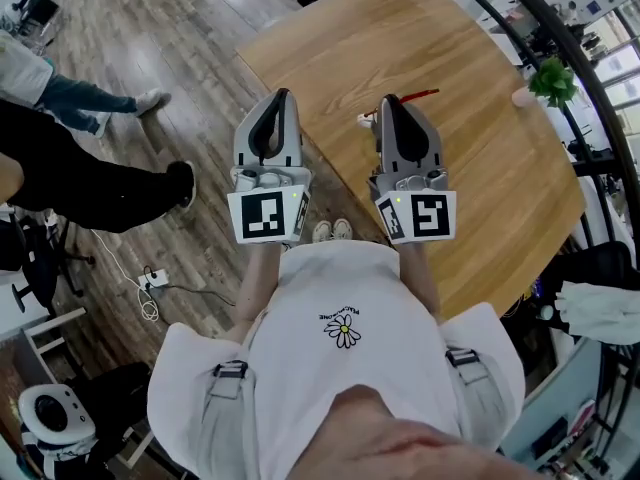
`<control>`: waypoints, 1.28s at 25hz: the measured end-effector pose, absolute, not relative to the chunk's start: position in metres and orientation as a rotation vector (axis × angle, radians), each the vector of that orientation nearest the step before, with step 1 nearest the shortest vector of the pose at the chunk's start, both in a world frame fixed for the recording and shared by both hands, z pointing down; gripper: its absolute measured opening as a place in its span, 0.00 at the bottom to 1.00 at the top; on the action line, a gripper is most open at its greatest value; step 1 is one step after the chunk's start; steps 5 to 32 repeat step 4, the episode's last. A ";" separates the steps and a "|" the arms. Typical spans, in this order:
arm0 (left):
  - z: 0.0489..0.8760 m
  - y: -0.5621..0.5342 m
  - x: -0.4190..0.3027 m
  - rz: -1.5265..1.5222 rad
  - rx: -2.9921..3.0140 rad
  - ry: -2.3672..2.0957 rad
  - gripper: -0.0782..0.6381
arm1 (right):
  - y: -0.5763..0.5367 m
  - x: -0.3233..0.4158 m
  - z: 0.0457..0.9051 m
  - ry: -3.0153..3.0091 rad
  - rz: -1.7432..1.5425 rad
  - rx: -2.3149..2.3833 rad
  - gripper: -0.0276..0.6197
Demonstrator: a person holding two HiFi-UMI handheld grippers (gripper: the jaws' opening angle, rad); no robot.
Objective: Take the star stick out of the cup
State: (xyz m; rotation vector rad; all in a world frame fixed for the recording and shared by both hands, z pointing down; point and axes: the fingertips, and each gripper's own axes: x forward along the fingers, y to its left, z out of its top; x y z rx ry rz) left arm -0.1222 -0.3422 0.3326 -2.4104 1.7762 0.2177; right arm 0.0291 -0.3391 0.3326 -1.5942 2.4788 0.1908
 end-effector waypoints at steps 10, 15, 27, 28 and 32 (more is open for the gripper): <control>0.332 -0.342 -0.122 0.220 -2.407 1.778 0.13 | -0.339 0.031 0.333 2.473 0.182 -1.595 0.07; 0.332 -0.342 -0.122 0.220 -2.407 1.778 0.13 | -0.339 0.031 0.333 2.473 0.182 -1.595 0.07; 0.332 -0.342 -0.122 0.220 -2.407 1.778 0.13 | -0.339 0.031 0.333 2.473 0.182 -1.595 0.07; 0.332 -0.342 -0.122 0.220 -2.407 1.778 0.13 | -0.339 0.031 0.333 2.473 0.182 -1.595 0.07; 0.332 -0.342 -0.122 0.220 -2.407 1.778 0.13 | -0.339 0.031 0.333 2.473 0.182 -1.595 0.07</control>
